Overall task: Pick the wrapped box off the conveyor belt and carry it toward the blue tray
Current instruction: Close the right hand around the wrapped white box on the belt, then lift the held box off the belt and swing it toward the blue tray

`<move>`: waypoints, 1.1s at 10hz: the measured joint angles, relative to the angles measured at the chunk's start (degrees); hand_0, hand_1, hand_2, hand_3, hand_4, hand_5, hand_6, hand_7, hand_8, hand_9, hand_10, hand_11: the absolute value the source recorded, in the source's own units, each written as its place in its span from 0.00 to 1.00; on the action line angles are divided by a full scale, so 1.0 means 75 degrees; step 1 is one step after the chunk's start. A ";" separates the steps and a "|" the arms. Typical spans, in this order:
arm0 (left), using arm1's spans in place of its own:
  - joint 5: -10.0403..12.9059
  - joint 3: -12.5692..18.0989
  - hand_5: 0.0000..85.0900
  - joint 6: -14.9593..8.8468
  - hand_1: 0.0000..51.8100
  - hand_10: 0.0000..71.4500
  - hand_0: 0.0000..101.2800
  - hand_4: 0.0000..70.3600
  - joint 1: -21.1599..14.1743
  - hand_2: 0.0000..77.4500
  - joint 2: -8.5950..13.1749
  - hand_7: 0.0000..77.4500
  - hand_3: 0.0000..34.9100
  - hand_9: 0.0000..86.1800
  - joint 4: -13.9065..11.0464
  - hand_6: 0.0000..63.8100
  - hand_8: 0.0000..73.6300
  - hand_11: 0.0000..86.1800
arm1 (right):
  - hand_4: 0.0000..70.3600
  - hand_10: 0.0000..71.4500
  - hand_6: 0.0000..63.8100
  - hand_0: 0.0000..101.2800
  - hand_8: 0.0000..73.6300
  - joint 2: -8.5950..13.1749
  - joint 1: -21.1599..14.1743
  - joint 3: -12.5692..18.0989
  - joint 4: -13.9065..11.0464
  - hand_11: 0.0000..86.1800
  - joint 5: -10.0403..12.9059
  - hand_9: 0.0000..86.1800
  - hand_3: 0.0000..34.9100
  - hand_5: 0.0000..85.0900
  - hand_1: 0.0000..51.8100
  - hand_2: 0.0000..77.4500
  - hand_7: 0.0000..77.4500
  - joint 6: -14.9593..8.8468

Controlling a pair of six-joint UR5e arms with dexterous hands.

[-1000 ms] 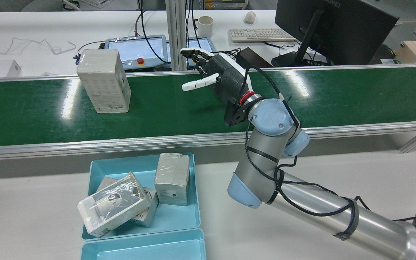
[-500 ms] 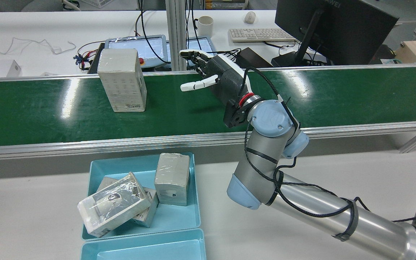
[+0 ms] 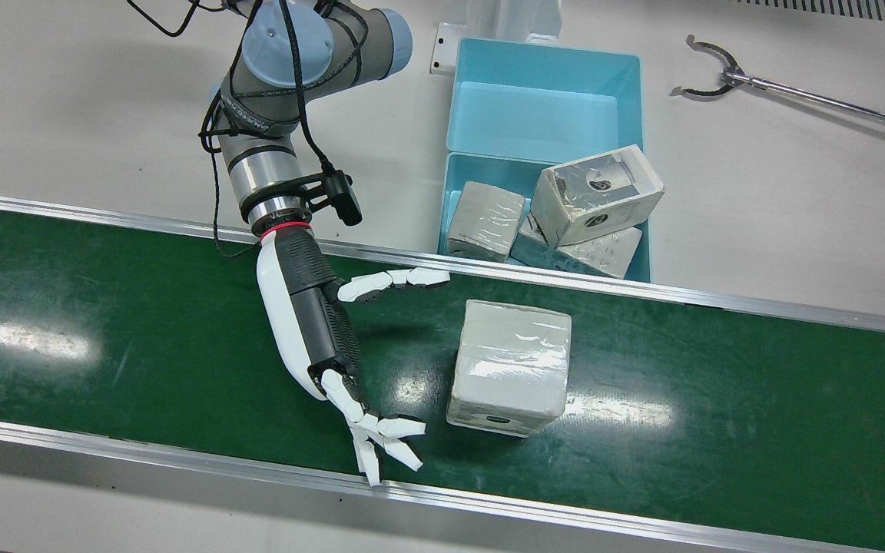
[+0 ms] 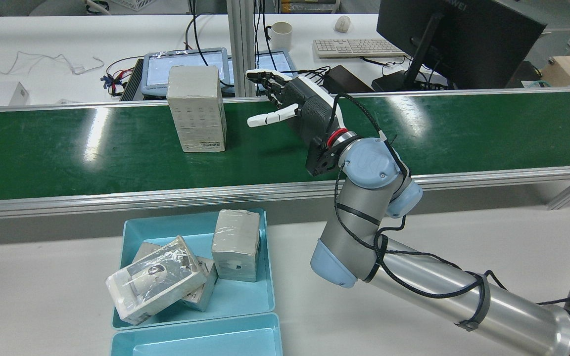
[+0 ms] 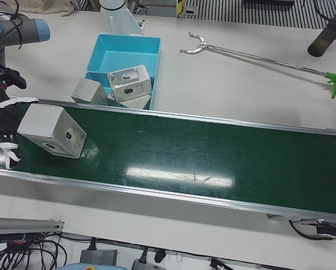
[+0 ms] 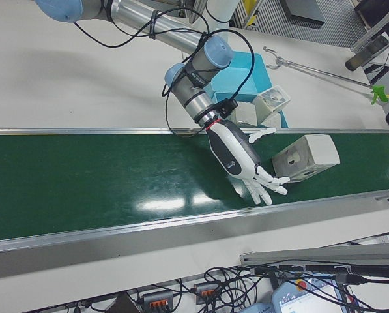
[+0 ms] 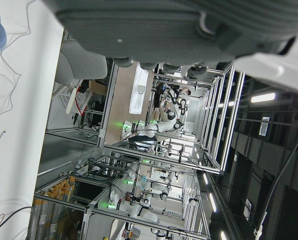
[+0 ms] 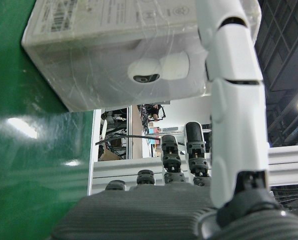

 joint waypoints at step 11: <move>0.0000 0.0000 0.01 0.0000 0.00 0.01 0.00 0.00 0.0000 0.01 0.0000 0.00 0.00 0.00 0.0000 0.01 0.01 0.01 | 0.33 0.21 0.48 0.56 0.48 -0.0060 -0.0023 0.0306 -0.0168 0.03 0.0494 0.44 0.00 0.65 0.26 0.37 0.45 -0.0057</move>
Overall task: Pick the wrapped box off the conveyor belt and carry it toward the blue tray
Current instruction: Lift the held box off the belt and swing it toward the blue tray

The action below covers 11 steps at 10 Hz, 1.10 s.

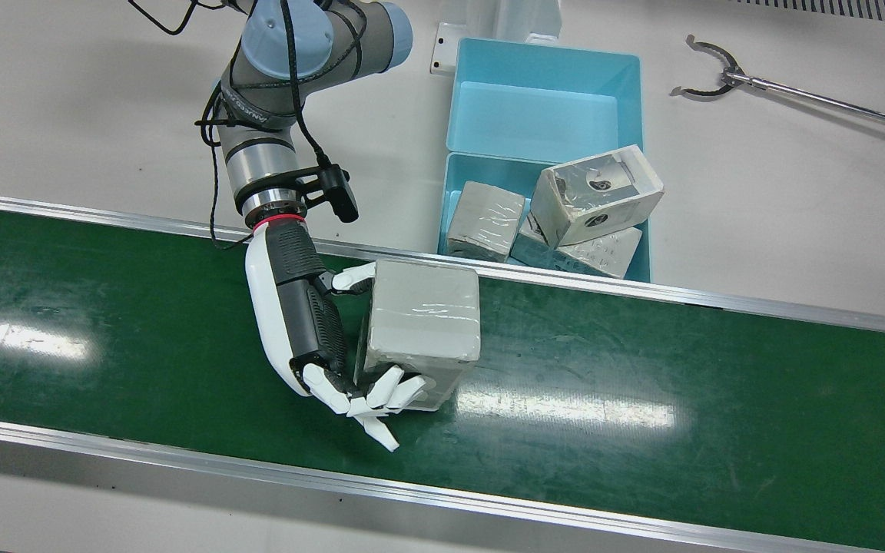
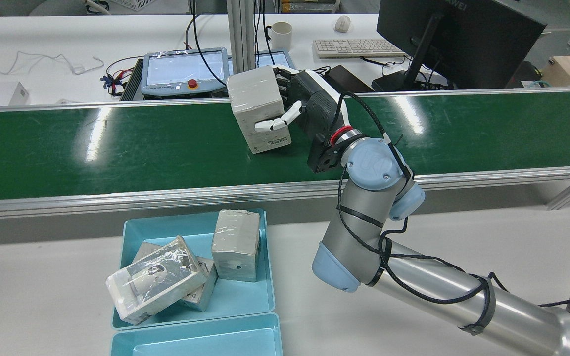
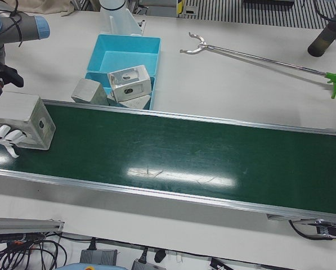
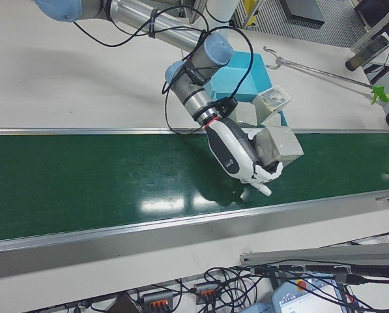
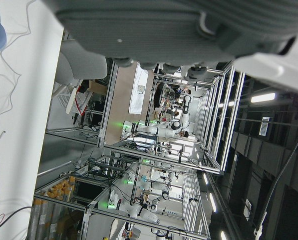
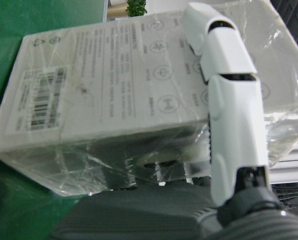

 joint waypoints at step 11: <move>0.0000 0.0000 0.01 0.0000 0.00 0.00 0.00 0.00 0.0000 0.01 0.0000 0.00 0.00 0.00 0.0000 0.01 0.01 0.01 | 0.39 0.52 0.66 0.52 0.64 -0.0185 -0.2203 0.2722 -0.1887 0.46 -0.0035 0.57 0.00 0.83 0.03 0.39 0.62 -0.0160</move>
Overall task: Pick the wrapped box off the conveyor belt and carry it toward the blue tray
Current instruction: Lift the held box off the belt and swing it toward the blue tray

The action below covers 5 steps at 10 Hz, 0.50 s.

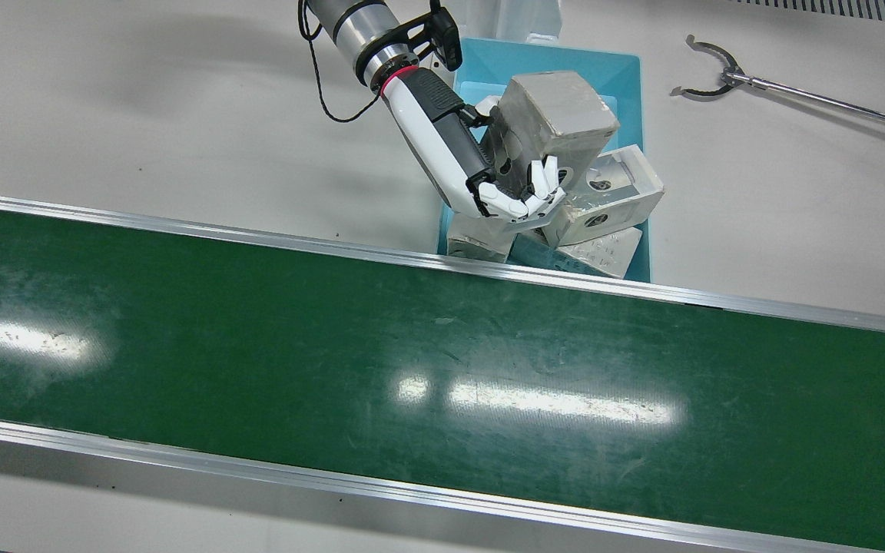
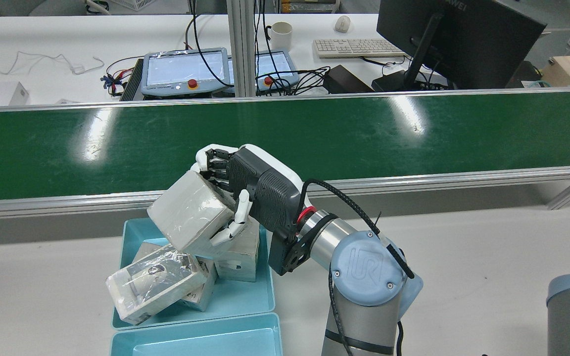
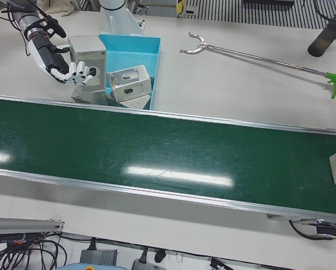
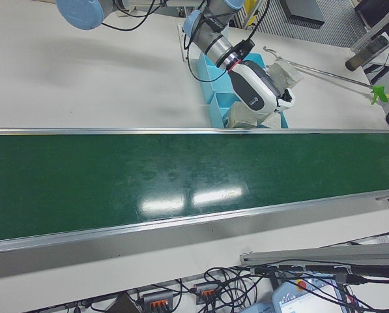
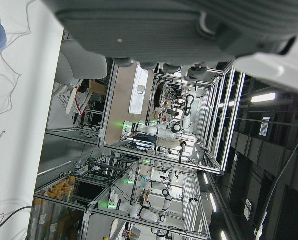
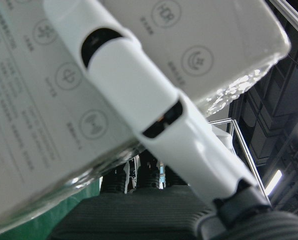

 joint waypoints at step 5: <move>0.0000 0.0000 0.01 0.0000 0.00 0.01 0.00 0.00 0.0000 0.01 0.0000 0.01 0.00 0.01 0.0000 0.00 0.01 0.01 | 0.25 0.00 0.08 0.52 0.00 -0.0055 -0.0351 0.0046 0.0456 0.01 -0.0012 0.14 0.15 0.22 0.42 0.58 0.14 -0.0014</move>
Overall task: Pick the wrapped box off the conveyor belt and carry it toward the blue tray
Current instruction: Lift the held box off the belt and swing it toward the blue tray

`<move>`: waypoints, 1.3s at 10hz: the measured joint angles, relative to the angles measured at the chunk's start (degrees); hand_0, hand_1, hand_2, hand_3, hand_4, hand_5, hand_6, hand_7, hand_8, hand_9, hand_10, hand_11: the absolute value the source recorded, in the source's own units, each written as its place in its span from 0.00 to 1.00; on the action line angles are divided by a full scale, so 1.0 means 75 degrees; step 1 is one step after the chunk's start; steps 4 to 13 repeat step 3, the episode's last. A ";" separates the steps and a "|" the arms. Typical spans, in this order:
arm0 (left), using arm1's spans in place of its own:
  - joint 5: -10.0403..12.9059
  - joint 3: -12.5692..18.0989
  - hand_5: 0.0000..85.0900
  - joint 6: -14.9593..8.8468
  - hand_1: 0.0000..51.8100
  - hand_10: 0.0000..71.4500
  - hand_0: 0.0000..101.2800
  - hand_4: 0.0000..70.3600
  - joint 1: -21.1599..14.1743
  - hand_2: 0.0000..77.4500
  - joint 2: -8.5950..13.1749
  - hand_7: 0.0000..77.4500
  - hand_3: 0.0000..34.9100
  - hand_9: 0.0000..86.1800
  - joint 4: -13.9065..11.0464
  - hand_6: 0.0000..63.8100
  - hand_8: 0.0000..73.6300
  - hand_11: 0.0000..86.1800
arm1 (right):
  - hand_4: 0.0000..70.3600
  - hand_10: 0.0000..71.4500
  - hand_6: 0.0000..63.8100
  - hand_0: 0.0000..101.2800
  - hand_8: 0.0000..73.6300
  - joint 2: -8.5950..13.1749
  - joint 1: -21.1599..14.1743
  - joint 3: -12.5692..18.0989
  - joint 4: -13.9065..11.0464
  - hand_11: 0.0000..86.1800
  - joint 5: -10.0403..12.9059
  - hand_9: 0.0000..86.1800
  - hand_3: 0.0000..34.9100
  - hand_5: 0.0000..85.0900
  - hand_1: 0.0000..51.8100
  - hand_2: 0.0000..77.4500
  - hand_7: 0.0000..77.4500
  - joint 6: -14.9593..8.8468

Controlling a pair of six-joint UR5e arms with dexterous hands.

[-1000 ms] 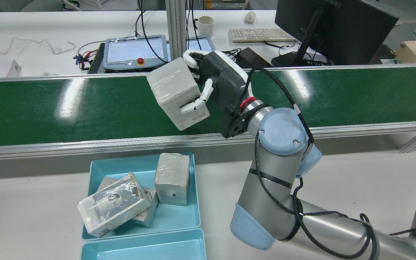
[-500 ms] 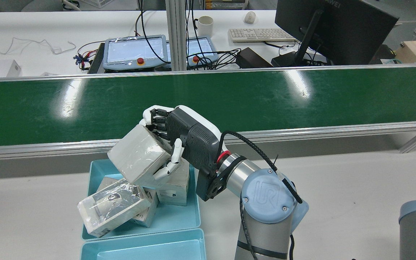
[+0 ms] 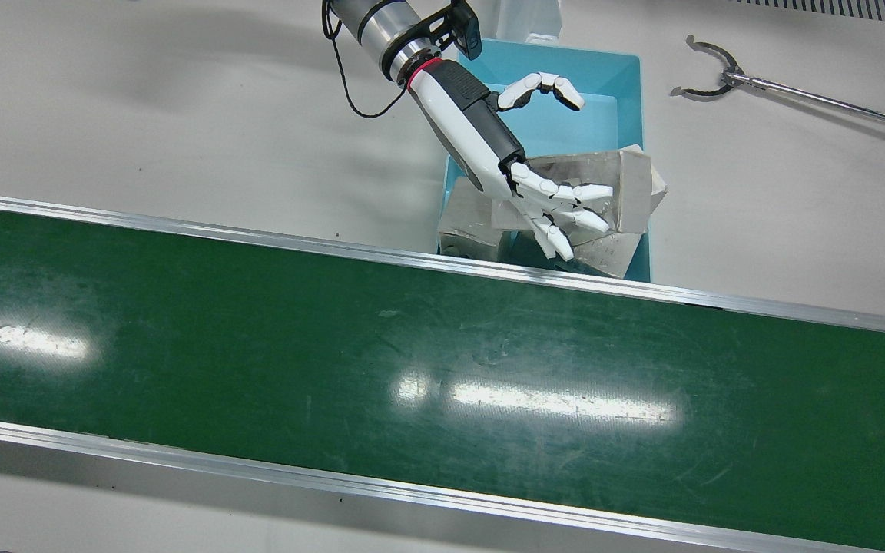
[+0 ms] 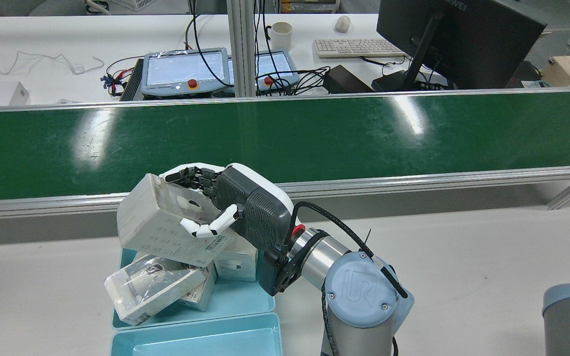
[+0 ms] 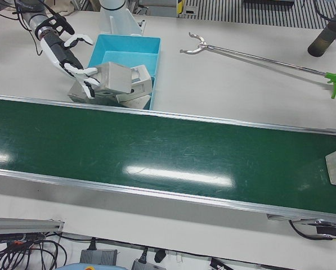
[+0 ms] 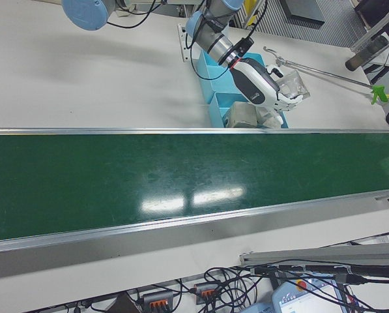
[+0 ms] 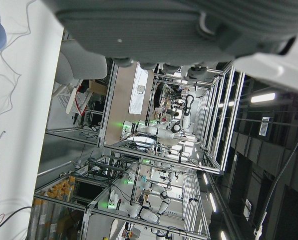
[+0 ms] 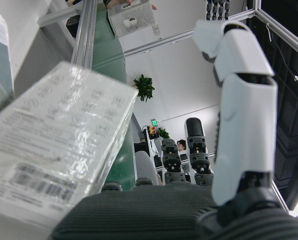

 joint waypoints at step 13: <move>0.0000 0.0000 0.01 0.0000 0.00 0.01 0.00 0.00 0.0000 0.01 0.0000 0.01 0.00 0.00 0.0000 0.01 0.01 0.01 | 0.24 0.00 0.10 0.48 0.00 -0.0030 0.0245 0.0288 0.0020 0.01 -0.0003 0.02 0.30 0.27 0.35 0.32 0.09 0.0043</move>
